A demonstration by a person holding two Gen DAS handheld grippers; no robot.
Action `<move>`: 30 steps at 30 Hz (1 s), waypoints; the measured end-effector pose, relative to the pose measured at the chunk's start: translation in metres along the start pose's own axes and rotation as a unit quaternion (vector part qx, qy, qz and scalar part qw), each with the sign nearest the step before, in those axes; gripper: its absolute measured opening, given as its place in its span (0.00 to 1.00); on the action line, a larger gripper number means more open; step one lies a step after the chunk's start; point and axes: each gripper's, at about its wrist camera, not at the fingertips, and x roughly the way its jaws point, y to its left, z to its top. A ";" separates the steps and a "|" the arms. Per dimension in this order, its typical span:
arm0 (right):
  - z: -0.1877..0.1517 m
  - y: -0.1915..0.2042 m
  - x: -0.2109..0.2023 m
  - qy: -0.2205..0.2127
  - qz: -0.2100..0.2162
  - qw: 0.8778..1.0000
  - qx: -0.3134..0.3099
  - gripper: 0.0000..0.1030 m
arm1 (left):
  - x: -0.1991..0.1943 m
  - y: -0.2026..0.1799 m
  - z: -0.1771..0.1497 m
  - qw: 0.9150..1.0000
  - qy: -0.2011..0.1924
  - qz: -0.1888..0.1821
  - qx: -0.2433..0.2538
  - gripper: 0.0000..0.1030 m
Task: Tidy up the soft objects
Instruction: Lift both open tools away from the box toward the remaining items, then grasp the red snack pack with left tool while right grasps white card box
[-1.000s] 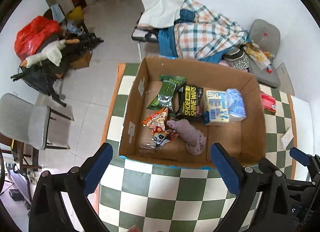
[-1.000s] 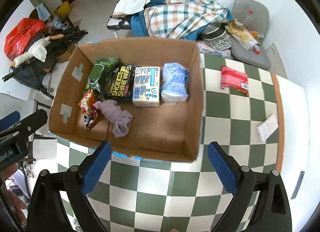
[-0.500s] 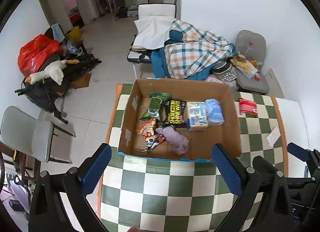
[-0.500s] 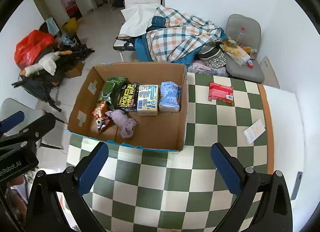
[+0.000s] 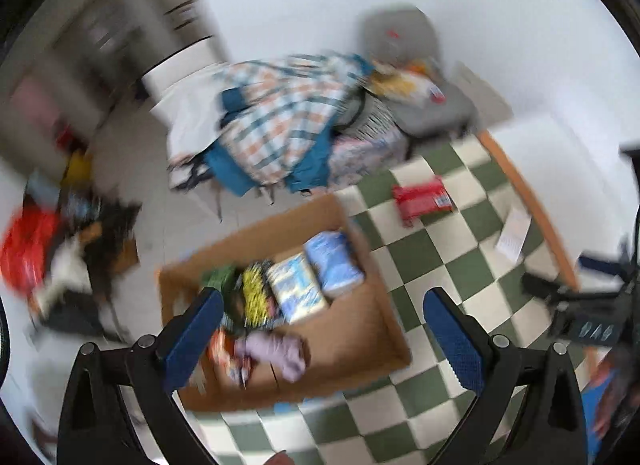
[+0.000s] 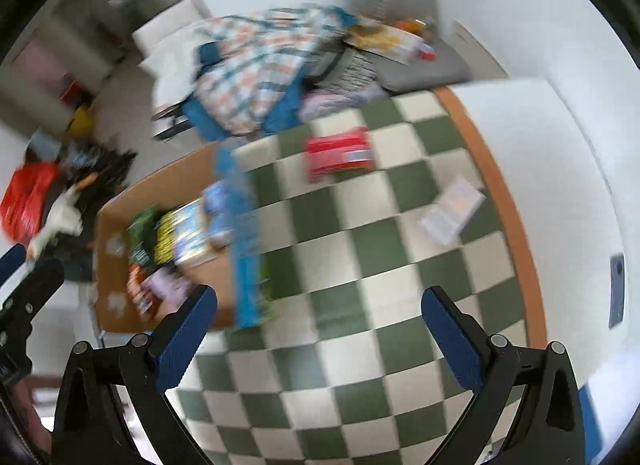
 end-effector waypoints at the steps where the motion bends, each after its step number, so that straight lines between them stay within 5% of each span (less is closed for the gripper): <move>1: 0.008 -0.013 0.008 0.007 -0.007 1.000 0.010 1.00 | 0.016 -0.014 0.015 1.000 0.008 0.003 0.029 1.00; 8: 0.067 -0.103 0.079 0.067 -0.034 0.994 0.085 1.00 | 0.124 -0.094 0.091 0.980 0.075 -0.016 0.185 0.97; 16: 0.088 -0.168 0.170 0.146 -0.042 0.976 0.155 1.00 | 0.234 -0.159 0.120 0.932 0.137 -0.045 0.334 0.91; 20: 0.087 -0.192 0.208 0.174 -0.046 0.965 0.189 1.00 | 0.281 -0.170 0.116 0.916 0.177 -0.050 0.356 0.91; 24: 0.084 -0.205 0.233 0.188 -0.044 0.958 0.211 1.00 | 0.309 -0.177 0.108 0.908 0.201 -0.054 0.363 0.90; 30: 0.091 -0.201 0.256 0.195 -0.039 0.955 0.222 1.00 | 0.316 -0.174 0.120 0.919 0.228 -0.111 0.303 0.64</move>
